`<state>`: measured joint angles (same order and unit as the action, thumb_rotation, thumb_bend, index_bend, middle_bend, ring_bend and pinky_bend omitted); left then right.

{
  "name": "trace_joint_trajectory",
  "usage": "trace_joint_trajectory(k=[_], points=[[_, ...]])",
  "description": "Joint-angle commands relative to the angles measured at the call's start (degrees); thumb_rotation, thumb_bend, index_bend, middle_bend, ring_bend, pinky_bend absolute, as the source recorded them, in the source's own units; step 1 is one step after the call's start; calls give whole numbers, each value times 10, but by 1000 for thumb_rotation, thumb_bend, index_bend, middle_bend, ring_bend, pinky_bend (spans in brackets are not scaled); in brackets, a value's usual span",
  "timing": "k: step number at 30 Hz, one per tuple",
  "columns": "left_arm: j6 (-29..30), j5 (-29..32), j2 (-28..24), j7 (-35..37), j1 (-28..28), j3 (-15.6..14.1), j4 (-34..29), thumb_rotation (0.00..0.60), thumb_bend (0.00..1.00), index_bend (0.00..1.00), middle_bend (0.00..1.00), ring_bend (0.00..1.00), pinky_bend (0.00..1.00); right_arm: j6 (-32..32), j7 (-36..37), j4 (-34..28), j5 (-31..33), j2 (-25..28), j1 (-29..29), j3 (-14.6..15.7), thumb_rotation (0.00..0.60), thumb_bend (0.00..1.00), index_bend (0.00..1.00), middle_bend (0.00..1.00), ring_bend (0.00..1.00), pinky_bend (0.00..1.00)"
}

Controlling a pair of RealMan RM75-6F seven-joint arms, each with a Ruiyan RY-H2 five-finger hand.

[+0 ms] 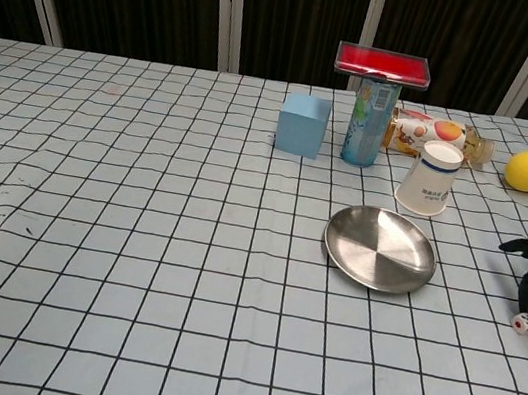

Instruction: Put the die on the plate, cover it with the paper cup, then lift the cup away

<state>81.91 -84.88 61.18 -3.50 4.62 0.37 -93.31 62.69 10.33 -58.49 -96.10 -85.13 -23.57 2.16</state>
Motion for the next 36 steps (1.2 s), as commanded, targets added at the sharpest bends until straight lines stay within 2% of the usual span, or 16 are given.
trace_joint_trajectory(k=[1, 24, 36], points=[[-1, 1, 0, -2, 0, 0, 0, 600, 293, 165, 0, 0, 24, -2, 0, 2, 2, -3, -3, 1, 600, 351, 466, 91, 124, 0], [-7, 6, 3, -11, 4, 1, -2, 600, 294, 166, 0, 0, 24, 2, -10, -2, 17, -6, -13, 8, 600, 352, 466, 91, 124, 0], [-7, 8, 4, -15, 4, 1, -3, 600, 294, 166, 0, 0, 23, 4, -19, -18, 22, 1, -16, 10, 600, 359, 500, 91, 124, 0]])
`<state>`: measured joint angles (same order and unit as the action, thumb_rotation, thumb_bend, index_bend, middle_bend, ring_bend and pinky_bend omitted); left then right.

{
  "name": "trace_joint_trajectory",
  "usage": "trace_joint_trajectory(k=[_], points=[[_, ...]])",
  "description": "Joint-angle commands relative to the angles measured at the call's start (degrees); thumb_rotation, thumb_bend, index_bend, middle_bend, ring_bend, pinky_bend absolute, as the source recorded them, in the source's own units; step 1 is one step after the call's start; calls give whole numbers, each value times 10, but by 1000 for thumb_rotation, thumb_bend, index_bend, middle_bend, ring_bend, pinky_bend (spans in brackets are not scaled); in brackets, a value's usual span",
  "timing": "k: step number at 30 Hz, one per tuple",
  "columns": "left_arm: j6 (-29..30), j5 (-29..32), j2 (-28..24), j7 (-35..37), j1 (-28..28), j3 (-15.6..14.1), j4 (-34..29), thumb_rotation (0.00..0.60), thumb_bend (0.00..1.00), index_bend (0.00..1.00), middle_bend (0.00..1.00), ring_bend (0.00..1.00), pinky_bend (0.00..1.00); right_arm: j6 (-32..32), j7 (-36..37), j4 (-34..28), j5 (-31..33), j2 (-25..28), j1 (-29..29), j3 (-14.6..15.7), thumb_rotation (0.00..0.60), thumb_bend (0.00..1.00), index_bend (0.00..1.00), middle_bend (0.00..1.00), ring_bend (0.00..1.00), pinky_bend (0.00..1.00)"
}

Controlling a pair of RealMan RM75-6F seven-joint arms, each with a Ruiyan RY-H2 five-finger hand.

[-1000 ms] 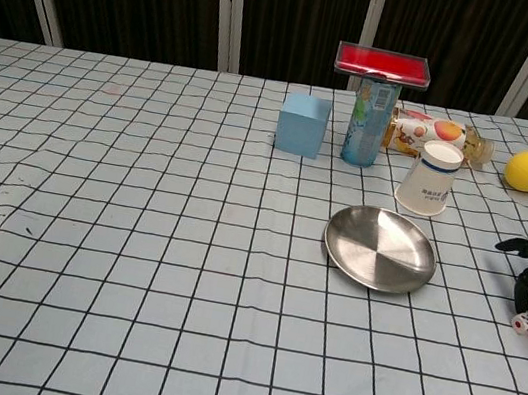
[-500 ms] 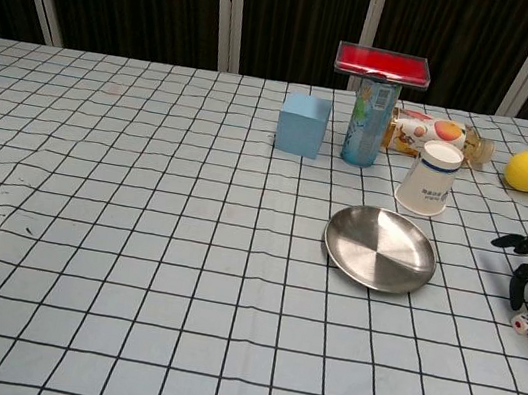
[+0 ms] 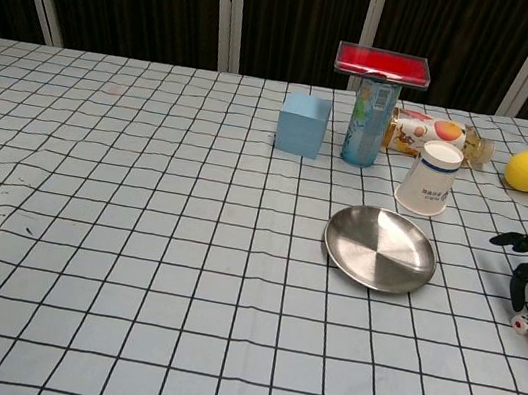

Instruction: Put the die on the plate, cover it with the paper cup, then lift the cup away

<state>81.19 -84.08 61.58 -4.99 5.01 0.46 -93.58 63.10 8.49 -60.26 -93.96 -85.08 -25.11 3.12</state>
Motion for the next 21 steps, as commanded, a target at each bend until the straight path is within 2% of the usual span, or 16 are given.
trace_joint_trajectory(k=[1, 12, 18, 21], points=[[0, 0, 0, 0, 0, 0, 0, 600, 294, 166, 0, 0, 23, -1, -1, -1, 2, 0, 0, 1, 600, 362, 501, 91, 124, 0], [-3, 3, 1, -5, 1, 0, -1, 600, 294, 167, 0, 0, 24, -2, -1, -2, 3, -2, -3, 4, 600, 373, 518, 93, 124, 0], [-4, 4, 1, -6, 2, 0, -2, 600, 294, 168, 0, 0, 23, 0, -2, -6, 5, 0, -3, 3, 600, 426, 685, 166, 147, 0], [-3, 4, 1, -5, 1, 1, -2, 600, 294, 168, 0, 0, 24, 7, -10, -13, 1, 5, -3, 4, 600, 456, 724, 181, 152, 0]])
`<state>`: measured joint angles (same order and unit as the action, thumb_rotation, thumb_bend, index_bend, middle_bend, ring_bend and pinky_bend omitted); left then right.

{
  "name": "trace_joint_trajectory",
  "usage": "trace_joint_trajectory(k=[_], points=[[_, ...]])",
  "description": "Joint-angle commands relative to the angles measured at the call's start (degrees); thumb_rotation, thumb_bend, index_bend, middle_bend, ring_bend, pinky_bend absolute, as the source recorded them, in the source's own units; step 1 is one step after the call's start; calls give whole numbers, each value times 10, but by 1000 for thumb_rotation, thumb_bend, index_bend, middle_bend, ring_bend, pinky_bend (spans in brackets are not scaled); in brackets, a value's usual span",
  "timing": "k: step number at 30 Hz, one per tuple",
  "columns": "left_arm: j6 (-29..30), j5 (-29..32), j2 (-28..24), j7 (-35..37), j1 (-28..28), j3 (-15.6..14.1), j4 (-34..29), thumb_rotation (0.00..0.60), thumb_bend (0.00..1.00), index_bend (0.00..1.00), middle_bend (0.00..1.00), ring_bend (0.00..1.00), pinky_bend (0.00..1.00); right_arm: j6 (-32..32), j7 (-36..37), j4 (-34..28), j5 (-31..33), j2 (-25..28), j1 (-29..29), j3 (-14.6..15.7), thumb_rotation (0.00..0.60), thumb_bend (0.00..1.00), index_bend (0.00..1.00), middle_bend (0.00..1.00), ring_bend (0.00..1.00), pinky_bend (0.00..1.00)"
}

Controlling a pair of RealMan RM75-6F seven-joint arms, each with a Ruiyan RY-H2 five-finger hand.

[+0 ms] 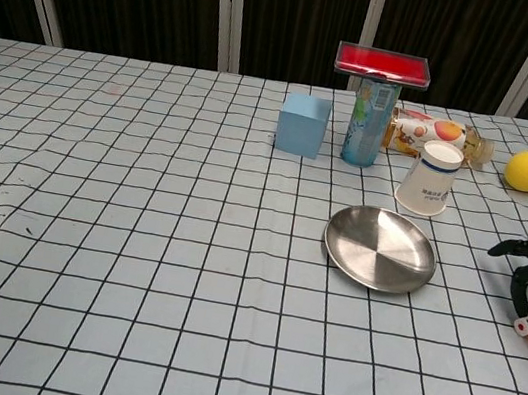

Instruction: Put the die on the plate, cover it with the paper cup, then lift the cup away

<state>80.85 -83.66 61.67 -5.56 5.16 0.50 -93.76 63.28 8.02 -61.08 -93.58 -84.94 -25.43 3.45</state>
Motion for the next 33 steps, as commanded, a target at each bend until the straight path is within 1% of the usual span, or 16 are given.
trace_joint_trajectory(k=[1, 6, 11, 14, 19, 22, 26, 29, 33], points=[[1, 1, 0, 1, 0, 1, 0, 600, 294, 169, 0, 0, 24, 9, -8, -8, -5, 7, 1, 1, 600, 458, 726, 182, 152, 0], [-2, 2, -1, 2, 1, 0, -1, 600, 294, 169, 0, 0, 23, 34, -25, -53, -10, 35, 3, -4, 600, 459, 726, 182, 152, 0], [-1, 0, -2, 4, 0, 0, -1, 600, 294, 171, 0, 0, 23, 63, -52, -140, -11, 72, 0, -24, 600, 458, 726, 180, 152, 0], [-1, -2, -4, 8, 0, -1, -1, 600, 295, 172, 0, 0, 24, 59, -82, -201, -2, 87, -8, -39, 600, 459, 724, 175, 146, 0], [1, -6, -7, 18, 0, -2, 0, 600, 294, 173, 0, 0, 24, 32, -124, -251, 19, 78, -29, -62, 600, 458, 709, 134, 124, 0], [2, -6, -10, 27, -1, -2, 2, 600, 294, 174, 0, 0, 24, 10, -150, -254, 32, 62, -45, -74, 600, 459, 708, 122, 113, 0], [1, -6, -14, 37, 0, -1, 4, 600, 294, 174, 0, 0, 24, -10, -198, -231, 49, 28, -65, -91, 600, 459, 705, 118, 103, 0], [-1, -7, -15, 42, 1, -1, 5, 600, 294, 175, 0, 0, 24, -26, -204, -213, 71, -1, -78, -105, 600, 459, 699, 115, 99, 0], [-2, -9, -16, 45, 2, -1, 7, 600, 294, 175, 0, 0, 24, -48, -212, -185, 85, -31, -96, -113, 600, 459, 688, 109, 96, 0]])
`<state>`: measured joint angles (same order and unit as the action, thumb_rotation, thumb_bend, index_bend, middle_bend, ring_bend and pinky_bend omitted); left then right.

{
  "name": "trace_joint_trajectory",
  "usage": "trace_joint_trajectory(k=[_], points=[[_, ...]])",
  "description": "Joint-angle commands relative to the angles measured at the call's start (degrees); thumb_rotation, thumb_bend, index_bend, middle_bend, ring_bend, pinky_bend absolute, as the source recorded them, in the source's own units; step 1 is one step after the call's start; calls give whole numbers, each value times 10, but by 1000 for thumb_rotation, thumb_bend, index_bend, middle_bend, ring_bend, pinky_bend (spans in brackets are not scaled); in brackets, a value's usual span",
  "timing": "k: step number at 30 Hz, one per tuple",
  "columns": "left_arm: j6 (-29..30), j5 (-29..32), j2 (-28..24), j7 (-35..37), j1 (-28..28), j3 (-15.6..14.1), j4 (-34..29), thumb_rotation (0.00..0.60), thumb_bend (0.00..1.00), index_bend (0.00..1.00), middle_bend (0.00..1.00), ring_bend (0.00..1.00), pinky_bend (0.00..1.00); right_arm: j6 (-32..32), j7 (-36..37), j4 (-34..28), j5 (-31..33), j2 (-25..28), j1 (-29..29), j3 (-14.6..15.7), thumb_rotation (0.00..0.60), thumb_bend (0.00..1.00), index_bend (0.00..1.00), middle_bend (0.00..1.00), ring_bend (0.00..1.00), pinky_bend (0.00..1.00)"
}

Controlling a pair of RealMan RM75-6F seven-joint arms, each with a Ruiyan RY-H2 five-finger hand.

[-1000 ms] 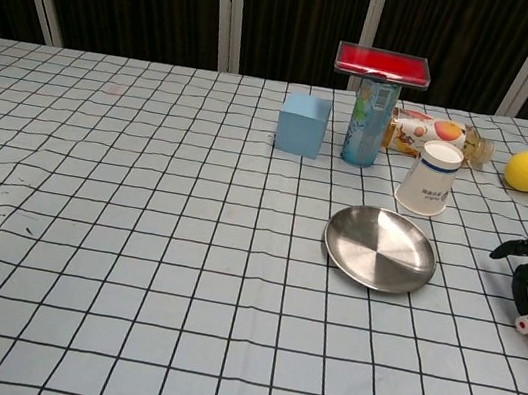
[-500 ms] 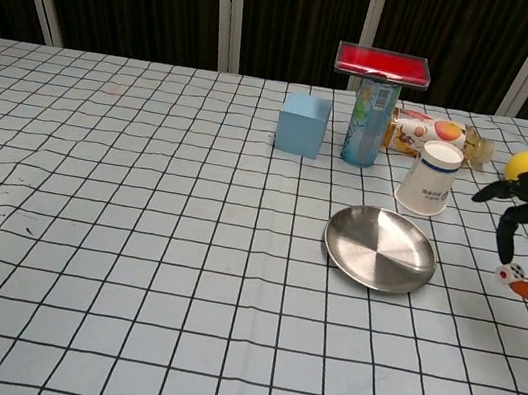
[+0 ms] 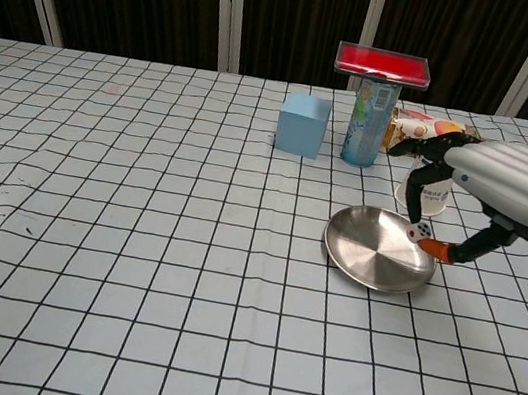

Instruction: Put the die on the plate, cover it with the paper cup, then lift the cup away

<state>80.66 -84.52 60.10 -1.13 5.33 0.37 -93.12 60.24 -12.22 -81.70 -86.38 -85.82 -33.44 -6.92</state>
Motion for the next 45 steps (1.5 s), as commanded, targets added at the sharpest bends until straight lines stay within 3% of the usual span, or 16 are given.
trace_joint_trajectory(k=[1, 11, 13, 19, 23, 26, 37, 45], points=[[-1, 0, 0, 2, 1, 0, 1, 600, 294, 175, 0, 0, 24, -22, -12, 28, 16, -28, -19, -11, 600, 459, 686, 108, 95, 0], [-4, 2, -2, 7, 3, 1, 3, 600, 294, 186, 0, 0, 23, -49, -20, 83, 42, -76, -48, -24, 600, 458, 663, 103, 93, 0], [-5, 2, -2, 7, 3, 1, 3, 600, 294, 188, 0, 0, 23, -53, -22, 92, 45, -81, -51, -25, 600, 430, 602, 96, 88, 0], [-10, 6, -2, 7, 5, 2, 4, 600, 294, 203, 0, 0, 23, -65, -43, 107, 60, -89, -58, -24, 600, 211, 393, 78, 65, 0], [-13, 8, -2, 4, 7, 3, 3, 600, 294, 207, 0, 0, 23, -65, -51, 101, 70, -87, -57, -25, 600, 165, 237, 67, 55, 0], [-12, 7, -1, 3, 7, 3, 3, 600, 294, 207, 0, 0, 24, -64, -58, 91, 75, -81, -56, -24, 600, 164, 182, 61, 50, 0], [-12, 7, 1, -3, 6, 1, 1, 600, 294, 207, 0, 0, 23, -20, -44, 61, 75, -58, -50, -45, 600, 164, 169, 100, 76, 0], [-10, 12, 0, -1, 5, 3, 1, 600, 294, 209, 0, 0, 23, -36, -42, 76, 115, -41, -49, -58, 600, 164, 174, 140, 86, 0]])
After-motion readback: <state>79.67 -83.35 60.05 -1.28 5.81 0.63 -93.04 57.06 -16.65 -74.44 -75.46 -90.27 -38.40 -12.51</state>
